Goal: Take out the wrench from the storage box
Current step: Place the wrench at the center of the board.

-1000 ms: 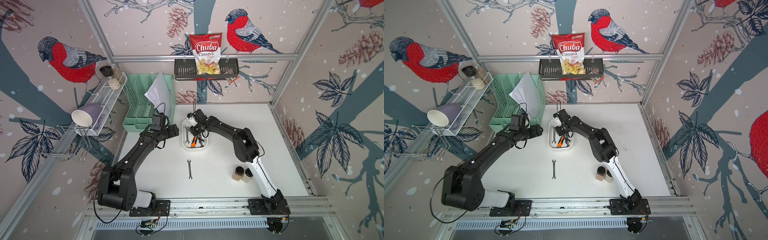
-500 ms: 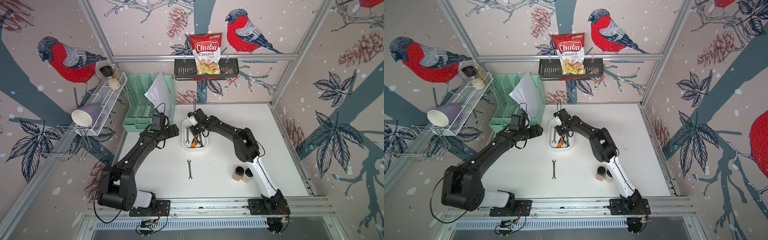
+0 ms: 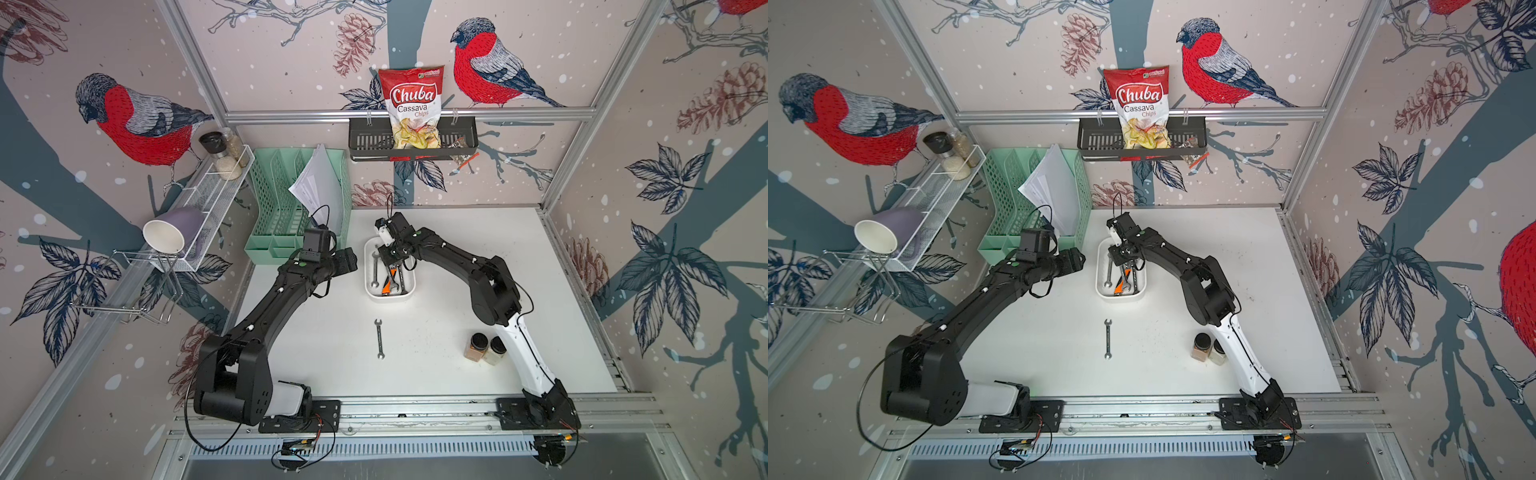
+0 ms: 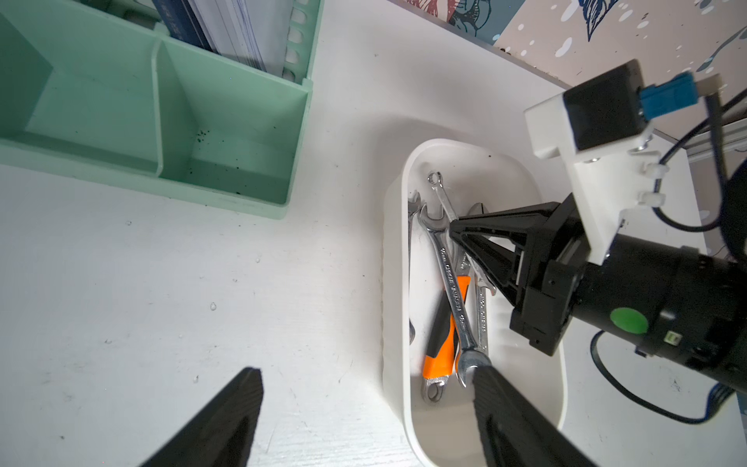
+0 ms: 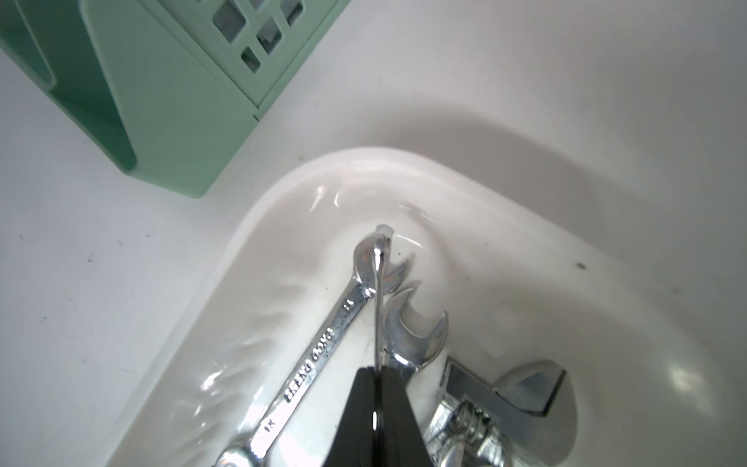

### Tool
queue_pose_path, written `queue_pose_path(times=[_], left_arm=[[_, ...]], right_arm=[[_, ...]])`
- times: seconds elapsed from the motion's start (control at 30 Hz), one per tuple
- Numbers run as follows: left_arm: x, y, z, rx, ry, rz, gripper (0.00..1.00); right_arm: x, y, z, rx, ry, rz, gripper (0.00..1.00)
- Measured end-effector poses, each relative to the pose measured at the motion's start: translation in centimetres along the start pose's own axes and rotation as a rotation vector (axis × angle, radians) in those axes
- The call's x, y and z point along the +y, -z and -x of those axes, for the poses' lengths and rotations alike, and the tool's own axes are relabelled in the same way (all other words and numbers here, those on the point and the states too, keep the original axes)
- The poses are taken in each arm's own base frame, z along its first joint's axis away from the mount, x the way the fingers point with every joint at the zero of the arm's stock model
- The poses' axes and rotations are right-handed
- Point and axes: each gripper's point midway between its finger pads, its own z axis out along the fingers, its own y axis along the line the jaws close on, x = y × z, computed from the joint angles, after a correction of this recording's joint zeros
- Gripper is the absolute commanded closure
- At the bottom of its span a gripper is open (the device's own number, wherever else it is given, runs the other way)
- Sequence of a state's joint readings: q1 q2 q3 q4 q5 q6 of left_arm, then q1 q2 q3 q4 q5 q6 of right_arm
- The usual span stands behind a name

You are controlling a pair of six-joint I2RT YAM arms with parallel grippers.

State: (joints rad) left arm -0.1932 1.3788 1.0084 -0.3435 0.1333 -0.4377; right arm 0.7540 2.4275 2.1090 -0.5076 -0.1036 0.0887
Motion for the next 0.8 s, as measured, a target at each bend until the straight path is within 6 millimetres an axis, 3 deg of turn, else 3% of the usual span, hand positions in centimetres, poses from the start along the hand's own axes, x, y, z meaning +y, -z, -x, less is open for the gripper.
queue_pose_path(times=[0.23, 0.47, 0.67, 0.8], left_arm=[[-0.3, 0.9, 0.4, -0.025, -0.003, -0.008, 0.14], [-1.3, 2.0, 0.7, -0.053, -0.018, -0.037, 0.14], [-2.9, 2.9, -0.7, -0.047, -0.053, -0.08, 0.14], [-3.6, 3.4, -1.9, -0.04, -0.075, -0.101, 0.13]], right_arm=[[0.5, 2.3, 2.1, -0.056, -0.05, -0.016, 1.0], [2.2, 7.9, 1.9, -0.12, -0.145, -0.026, 1.0], [6.2, 12.1, -1.8, -0.126, -0.184, 0.005, 1.0], [9.5, 14.3, -6.2, -0.101, -0.182, 0.022, 1.0]])
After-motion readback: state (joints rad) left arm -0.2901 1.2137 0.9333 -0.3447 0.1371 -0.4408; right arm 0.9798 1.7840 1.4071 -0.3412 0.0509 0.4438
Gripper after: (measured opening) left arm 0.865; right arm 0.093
